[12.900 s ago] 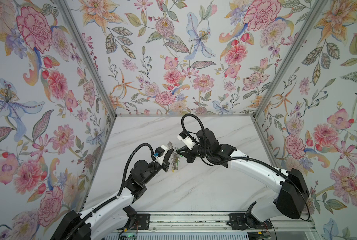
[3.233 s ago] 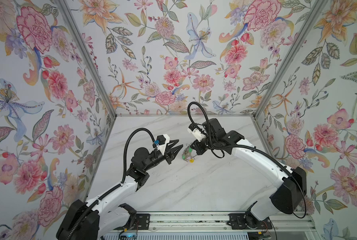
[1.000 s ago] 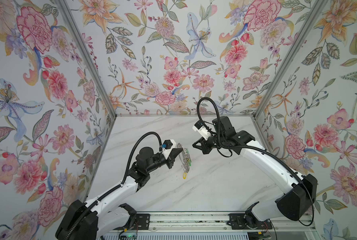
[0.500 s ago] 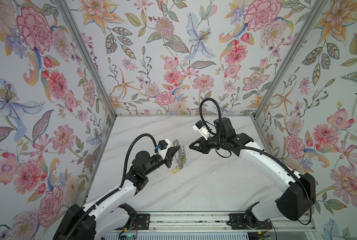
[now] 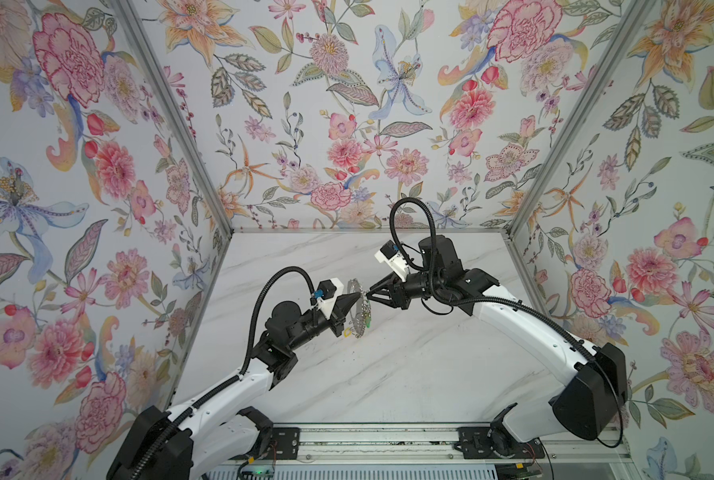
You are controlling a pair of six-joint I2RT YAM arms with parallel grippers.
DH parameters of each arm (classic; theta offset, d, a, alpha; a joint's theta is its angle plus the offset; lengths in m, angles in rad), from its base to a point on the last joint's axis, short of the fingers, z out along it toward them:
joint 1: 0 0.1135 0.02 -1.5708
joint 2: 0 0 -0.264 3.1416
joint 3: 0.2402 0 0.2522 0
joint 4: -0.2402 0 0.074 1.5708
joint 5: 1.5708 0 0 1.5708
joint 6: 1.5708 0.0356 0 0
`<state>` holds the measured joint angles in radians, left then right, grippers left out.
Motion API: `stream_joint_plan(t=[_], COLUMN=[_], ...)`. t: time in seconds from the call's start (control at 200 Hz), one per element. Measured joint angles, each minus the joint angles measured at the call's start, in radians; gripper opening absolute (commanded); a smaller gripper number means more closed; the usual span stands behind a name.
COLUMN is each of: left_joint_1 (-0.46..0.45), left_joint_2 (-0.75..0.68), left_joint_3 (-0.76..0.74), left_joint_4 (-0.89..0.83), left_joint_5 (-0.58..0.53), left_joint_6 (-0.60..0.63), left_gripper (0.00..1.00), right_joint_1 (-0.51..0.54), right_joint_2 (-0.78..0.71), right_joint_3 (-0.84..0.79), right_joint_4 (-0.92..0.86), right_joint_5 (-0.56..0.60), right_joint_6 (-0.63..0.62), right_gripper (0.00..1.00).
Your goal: Remove the keys from the keyring
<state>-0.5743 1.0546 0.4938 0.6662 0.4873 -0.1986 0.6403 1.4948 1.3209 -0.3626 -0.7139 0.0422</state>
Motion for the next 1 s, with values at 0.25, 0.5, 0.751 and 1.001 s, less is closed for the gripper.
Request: stream_joint_plan(t=[0.25,0.5,0.751,1.001], left_joint_1=[0.0,0.0,0.0,0.0], left_joint_2=[0.0,0.0,-0.008,-0.016], left_joint_3=[0.004,0.004,0.004,0.004], left_joint_4=[-0.018,-0.018,-0.022,-0.023], left_joint_5=[0.002,0.002,0.002,0.001], left_joint_6=[0.0,0.0,0.0,0.0], left_gripper=[0.0,0.0,0.0,0.0], right_joint_1=[0.0,0.011,0.031,0.031], right_joint_2=[0.015,0.016,0.017,0.017], right_joint_3=[0.032,0.04,0.04,0.04], right_joint_4=[-0.01,-0.019,-0.038,-0.045], right_joint_5=[0.014,0.013,0.01,0.017], right_joint_6=[-0.021,-0.029,-0.038,-0.045], right_gripper=[0.13,0.27,0.22,0.2])
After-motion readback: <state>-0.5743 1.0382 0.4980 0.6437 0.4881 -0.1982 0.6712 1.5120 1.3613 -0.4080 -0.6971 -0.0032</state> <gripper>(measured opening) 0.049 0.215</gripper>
